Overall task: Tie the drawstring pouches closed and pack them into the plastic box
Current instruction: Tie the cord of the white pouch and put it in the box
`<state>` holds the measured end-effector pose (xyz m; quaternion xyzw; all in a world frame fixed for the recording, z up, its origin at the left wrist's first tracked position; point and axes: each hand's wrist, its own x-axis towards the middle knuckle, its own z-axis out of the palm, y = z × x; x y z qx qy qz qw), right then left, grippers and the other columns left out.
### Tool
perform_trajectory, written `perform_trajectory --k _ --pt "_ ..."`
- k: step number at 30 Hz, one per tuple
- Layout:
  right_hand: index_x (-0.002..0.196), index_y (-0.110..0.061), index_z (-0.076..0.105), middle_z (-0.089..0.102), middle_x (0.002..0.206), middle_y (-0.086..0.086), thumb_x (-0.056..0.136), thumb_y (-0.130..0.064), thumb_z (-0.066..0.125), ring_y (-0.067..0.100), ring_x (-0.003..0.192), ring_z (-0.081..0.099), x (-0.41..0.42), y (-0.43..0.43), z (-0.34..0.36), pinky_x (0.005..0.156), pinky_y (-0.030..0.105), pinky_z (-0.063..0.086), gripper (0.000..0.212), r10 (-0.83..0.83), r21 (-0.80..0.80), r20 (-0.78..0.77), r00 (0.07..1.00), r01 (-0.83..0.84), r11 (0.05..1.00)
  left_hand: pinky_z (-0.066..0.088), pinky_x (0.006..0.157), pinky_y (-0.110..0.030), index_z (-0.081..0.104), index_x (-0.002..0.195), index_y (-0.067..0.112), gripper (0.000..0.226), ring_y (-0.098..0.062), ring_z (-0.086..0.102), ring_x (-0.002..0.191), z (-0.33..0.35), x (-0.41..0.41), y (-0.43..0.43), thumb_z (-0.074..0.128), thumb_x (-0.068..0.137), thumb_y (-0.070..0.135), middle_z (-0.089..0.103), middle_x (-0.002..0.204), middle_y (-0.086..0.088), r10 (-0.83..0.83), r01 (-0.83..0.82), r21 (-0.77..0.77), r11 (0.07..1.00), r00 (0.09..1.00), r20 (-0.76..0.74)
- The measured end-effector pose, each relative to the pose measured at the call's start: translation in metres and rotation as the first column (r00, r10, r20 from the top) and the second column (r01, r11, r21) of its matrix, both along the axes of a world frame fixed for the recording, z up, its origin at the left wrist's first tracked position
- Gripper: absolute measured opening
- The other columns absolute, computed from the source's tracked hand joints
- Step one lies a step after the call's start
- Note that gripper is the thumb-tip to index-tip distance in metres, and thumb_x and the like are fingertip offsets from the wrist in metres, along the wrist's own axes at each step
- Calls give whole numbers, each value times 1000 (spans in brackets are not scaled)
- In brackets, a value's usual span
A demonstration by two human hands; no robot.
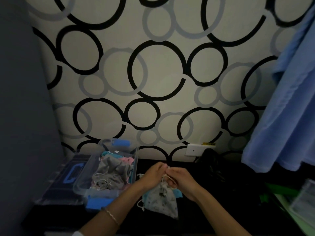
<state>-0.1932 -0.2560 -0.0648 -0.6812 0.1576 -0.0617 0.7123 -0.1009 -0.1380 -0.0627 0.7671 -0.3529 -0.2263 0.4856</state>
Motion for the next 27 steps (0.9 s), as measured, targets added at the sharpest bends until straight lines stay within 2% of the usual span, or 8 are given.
perform_trajectory --k 6,9,12,14,18,20,24,27 --pt "86 -3 73 63 61 2 90 -12 65 8 53 55 1 -9 1 52 20 43 13 -140 -111 -18 990 138 984 50 86 -36 65 107 6 33 -23 63 96 1 1 1 58 94 35 67 103 -10 -2 2 51 999 1000 -5" --pt "91 -6 70 67 74 7 89 -11 66 11 63 62 2 -12 2 58 23 48 6 -180 -92 -15 984 177 980 44 71 -32 70 88 5 25 -20 55 76 4 6 5 64 91 29 62 82 -11 -91 91 42 995 996 -15" --pt "112 -16 61 69 83 7 83 -5 70 15 74 65 1 -15 3 66 28 52 33 -133 -113 -2 991 132 985 32 57 -25 59 81 12 26 -16 39 62 7 10 8 60 94 34 43 69 -8 -76 79 36 996 995 -60" --pt "114 -25 61 68 86 2 78 1 70 10 74 63 -1 -14 6 69 24 51 45 -36 -286 19 999 39 957 24 47 -22 53 79 12 30 -9 29 49 7 12 8 56 96 38 32 61 -2 -65 72 54 996 992 -109" --pt "81 -15 75 62 81 -4 81 0 64 7 70 57 0 -14 5 65 19 46 19 6 -678 15 1000 6 735 23 44 -22 53 61 22 39 -7 26 43 7 16 10 59 92 43 31 52 6 -135 152 96 984 977 -165" --pt "73 -13 72 62 78 -2 86 0 61 8 71 57 0 -14 4 68 20 46 22 -18 -662 0 1000 13 749 26 44 -19 60 59 25 35 -6 32 44 8 17 11 63 90 42 37 50 8 -164 178 96 979 976 -145" --pt "69 -11 65 63 72 5 91 -4 59 12 70 56 -3 -13 6 67 23 44 24 24 -368 -10 1000 -26 929 38 51 -4 67 71 25 24 11 52 51 13 13 9 62 93 29 59 55 19 -160 163 31 986 984 -85" --pt "75 -10 66 66 75 3 89 -5 64 12 73 60 -3 -11 8 69 22 47 16 24 -274 18 1000 -18 961 43 59 -7 68 76 19 23 6 55 61 14 8 8 59 96 28 61 70 8 -117 116 -9 993 992 -57"
